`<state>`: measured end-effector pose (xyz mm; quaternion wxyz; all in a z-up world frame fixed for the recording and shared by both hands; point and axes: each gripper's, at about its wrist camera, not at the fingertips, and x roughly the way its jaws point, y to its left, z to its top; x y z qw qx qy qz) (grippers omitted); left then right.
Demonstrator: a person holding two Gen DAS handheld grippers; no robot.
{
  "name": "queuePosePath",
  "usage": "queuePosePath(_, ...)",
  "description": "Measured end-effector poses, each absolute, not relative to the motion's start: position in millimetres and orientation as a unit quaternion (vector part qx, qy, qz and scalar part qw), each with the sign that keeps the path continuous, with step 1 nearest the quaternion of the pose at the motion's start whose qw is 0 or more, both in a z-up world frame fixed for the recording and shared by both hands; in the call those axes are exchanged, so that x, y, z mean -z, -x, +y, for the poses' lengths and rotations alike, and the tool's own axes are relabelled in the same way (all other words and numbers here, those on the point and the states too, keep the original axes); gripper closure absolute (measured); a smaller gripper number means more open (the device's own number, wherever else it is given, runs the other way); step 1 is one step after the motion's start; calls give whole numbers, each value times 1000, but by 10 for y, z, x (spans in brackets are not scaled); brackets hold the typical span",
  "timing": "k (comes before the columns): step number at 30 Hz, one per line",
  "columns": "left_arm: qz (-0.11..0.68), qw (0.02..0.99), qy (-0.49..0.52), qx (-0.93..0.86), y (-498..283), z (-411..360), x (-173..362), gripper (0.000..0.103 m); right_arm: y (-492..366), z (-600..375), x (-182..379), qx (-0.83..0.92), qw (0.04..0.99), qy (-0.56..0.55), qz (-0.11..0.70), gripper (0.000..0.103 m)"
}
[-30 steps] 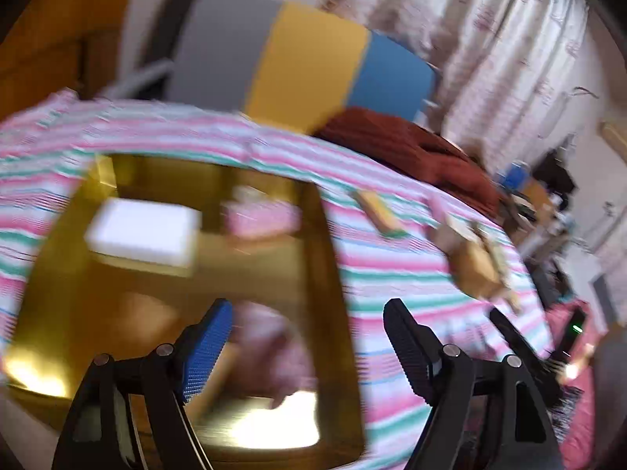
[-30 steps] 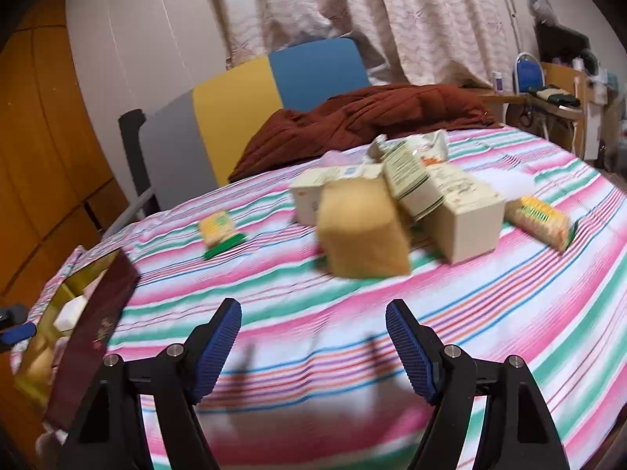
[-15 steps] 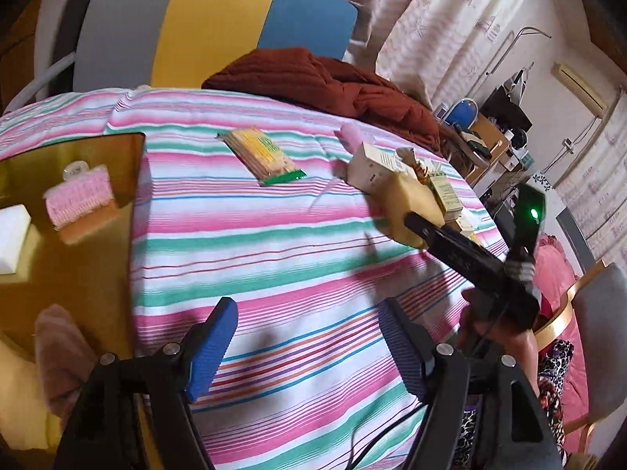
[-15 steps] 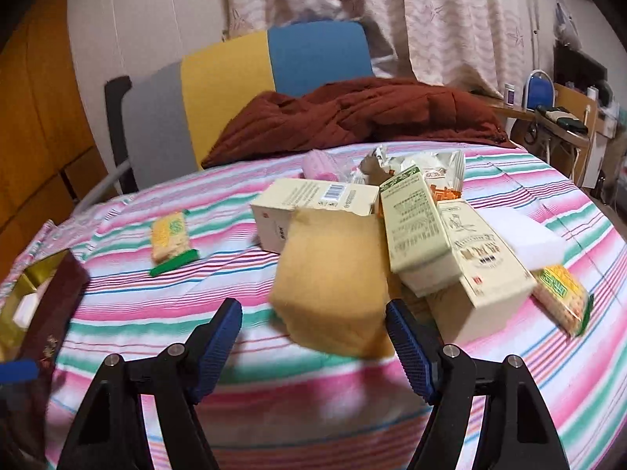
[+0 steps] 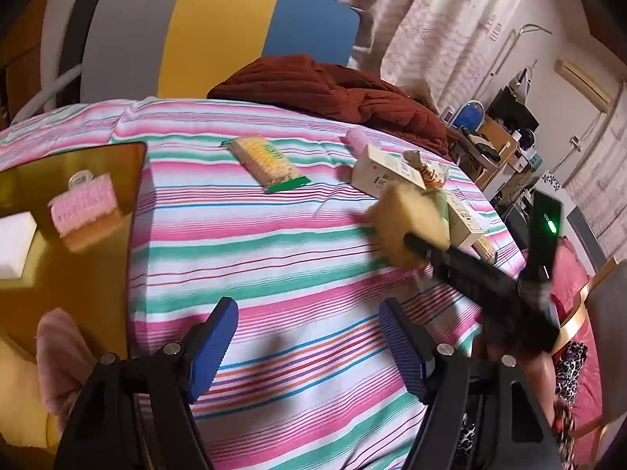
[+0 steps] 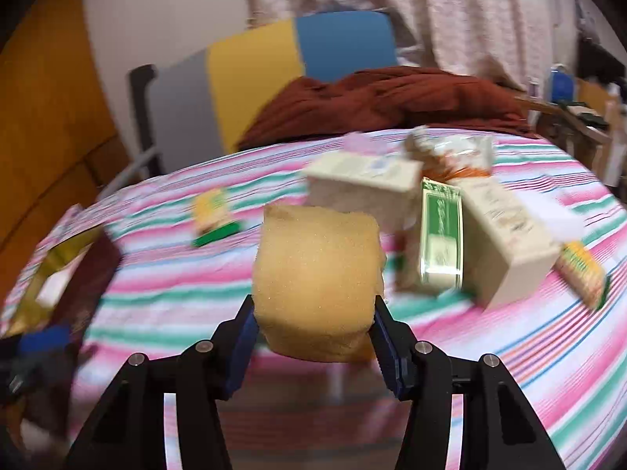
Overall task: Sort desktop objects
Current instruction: 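Move both grippers toward the cluster of boxes and sponges, then grasp a yellow sponge with the left gripper while the right grasps the tall cream box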
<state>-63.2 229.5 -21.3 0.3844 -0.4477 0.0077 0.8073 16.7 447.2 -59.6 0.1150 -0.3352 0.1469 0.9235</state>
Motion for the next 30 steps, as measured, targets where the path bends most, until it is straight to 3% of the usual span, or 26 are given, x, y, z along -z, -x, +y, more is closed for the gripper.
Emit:
queuePosePath(5,-1,395,454,-799,634,2559,224,26,-447,4335,504,-937,96,304,140,33)
queuePosePath(9,-1,409,448,-795,599,2862,183,19,-686,4706,335,-937,189,258,137,24)
queuePosePath(12,-1,426,454,-783,583,3143,164,19,-721,5077,310,-924,251,256,132,23)
queuePosePath(17,46,426,434,-792,492,3557,147,17,-513,5495,497,-901,274,312,122,23)
queuePosePath(23,123,399,394,-819,519,3783,251,17,-268,5796,635,-891,261,348,131,29)
queuePosePath(25,121,399,394,-819,562,3836,275,17,-199,5885,724,-886,244,364,154,45)
queuePosePath(30,117,399,395,-819,666,3972,334,11,-182,5916,817,-883,235,370,169,49)
